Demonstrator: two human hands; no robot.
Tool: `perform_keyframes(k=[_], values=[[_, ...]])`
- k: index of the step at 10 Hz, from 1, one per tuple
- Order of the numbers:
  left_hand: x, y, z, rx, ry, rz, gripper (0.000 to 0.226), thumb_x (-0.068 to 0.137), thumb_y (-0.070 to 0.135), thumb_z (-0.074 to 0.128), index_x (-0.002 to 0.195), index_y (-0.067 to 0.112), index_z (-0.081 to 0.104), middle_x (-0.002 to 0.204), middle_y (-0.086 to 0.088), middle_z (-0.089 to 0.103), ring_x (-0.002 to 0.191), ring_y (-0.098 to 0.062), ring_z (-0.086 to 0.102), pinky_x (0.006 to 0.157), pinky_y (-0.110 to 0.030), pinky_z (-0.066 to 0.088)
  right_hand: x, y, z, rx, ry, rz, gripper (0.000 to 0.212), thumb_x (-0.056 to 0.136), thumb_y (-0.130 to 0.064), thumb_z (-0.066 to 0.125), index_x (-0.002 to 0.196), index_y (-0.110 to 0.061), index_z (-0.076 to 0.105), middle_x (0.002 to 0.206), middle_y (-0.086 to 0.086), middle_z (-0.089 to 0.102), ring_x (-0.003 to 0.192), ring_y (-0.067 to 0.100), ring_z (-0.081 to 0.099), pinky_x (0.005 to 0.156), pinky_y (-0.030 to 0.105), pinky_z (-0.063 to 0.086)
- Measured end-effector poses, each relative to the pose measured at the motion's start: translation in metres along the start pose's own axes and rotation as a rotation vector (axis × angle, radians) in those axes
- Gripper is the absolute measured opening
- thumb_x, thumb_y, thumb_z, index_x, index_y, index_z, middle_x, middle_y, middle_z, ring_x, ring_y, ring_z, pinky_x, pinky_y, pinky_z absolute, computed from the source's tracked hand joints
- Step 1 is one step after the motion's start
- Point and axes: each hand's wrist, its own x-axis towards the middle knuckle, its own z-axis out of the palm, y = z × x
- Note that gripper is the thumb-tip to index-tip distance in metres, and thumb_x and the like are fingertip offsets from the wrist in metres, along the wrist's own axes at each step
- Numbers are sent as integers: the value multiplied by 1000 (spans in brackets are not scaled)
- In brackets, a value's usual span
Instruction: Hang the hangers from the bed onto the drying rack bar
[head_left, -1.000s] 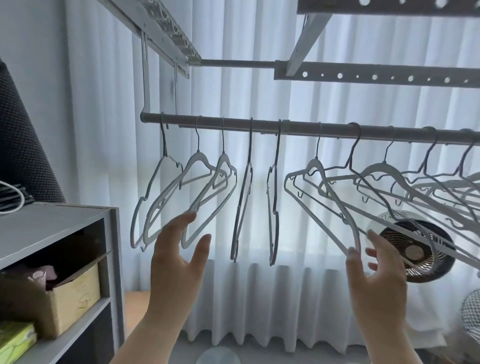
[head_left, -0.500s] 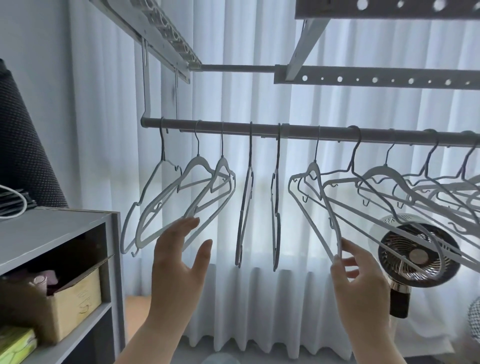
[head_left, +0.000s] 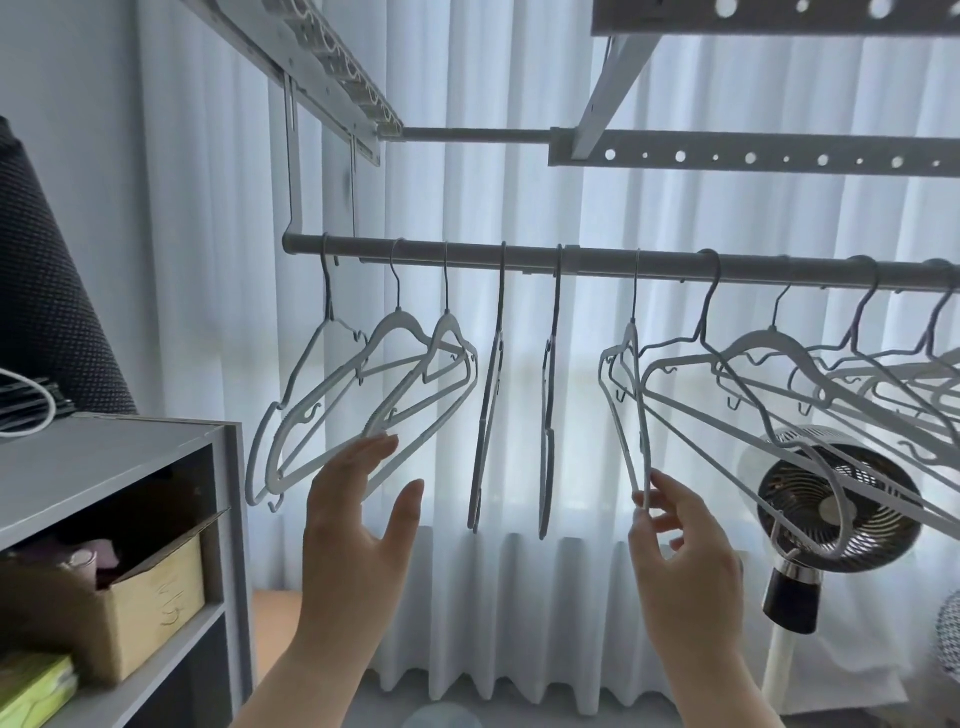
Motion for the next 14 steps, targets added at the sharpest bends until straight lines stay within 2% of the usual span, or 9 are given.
perform_keyframes(k=[1, 2, 3, 5, 7, 9, 11, 13, 14], values=[[-1, 1, 0, -7, 5, -4, 31, 70, 53, 41, 101, 49, 41, 111, 30, 45, 105, 14, 36, 96, -22, 28, 1, 2, -1, 0, -12, 3, 32, 83, -15, 54, 113, -7, 60, 82, -13, 56, 79, 18, 53, 78, 27, 36], [-2, 2, -1, -13, 9, 1, 32, 70, 52, 42, 102, 46, 43, 114, 16, 51, 106, 11, 36, 96, -22, 28, 0, 4, -2, -14, -21, -2, 30, 84, -10, 56, 114, -7, 60, 83, -12, 57, 80, 18, 54, 78, 27, 36], [-2, 1, 0, -2, 5, 14, 34, 71, 52, 42, 104, 43, 44, 115, 17, 50, 108, 10, 37, 96, -23, 29, 1, 6, -3, -28, -31, 3, 32, 83, 1, 56, 115, -7, 60, 87, -7, 59, 80, 18, 53, 79, 26, 36], [-2, 1, -1, 31, 23, 44, 37, 73, 50, 43, 107, 36, 47, 113, 23, 47, 108, 10, 36, 96, -28, 31, -1, 3, -3, -14, -13, -21, 37, 79, -19, 52, 114, -6, 61, 80, -15, 54, 78, 16, 53, 79, 26, 36], [-1, 4, -1, 46, 39, 81, 36, 74, 47, 43, 107, 33, 48, 112, 31, 41, 106, 13, 36, 95, -29, 33, -1, 3, -5, 14, 11, -9, 51, 69, -26, 42, 113, -8, 61, 80, -28, 49, 75, 8, 52, 81, 27, 35], [-4, 10, -1, 65, 51, 94, 35, 76, 44, 44, 106, 28, 51, 112, 22, 46, 104, 11, 37, 92, -7, 26, -3, 0, -12, 5, 19, -14, 49, 70, -26, 44, 112, -7, 61, 83, -29, 48, 80, 19, 53, 81, 28, 36], [-11, 23, -5, 114, 49, 79, 36, 76, 45, 42, 107, 28, 51, 115, 10, 49, 109, 6, 38, 97, -15, 29, -5, 0, -25, 27, -22, -2, 51, 70, -36, 44, 111, -11, 61, 90, -14, 54, 82, 16, 52, 83, 27, 34], [-27, 27, -19, 192, 73, 83, 38, 77, 44, 42, 107, 24, 53, 114, 5, 51, 112, -8, 42, 94, -29, 32, -7, 13, -38, 55, -21, -33, 70, 62, -50, 32, 110, -9, 61, 91, -13, 53, 85, 17, 49, 84, 30, 37], [-31, 29, -30, 236, 66, 63, 44, 77, 40, 48, 106, 10, 63, 109, 1, 56, 106, -6, 47, 94, -27, 34, -15, 10, -44, 57, 14, -18, 49, 71, -33, 44, 107, -5, 63, 108, 5, 56, 99, 15, 43, 87, 35, 39]])
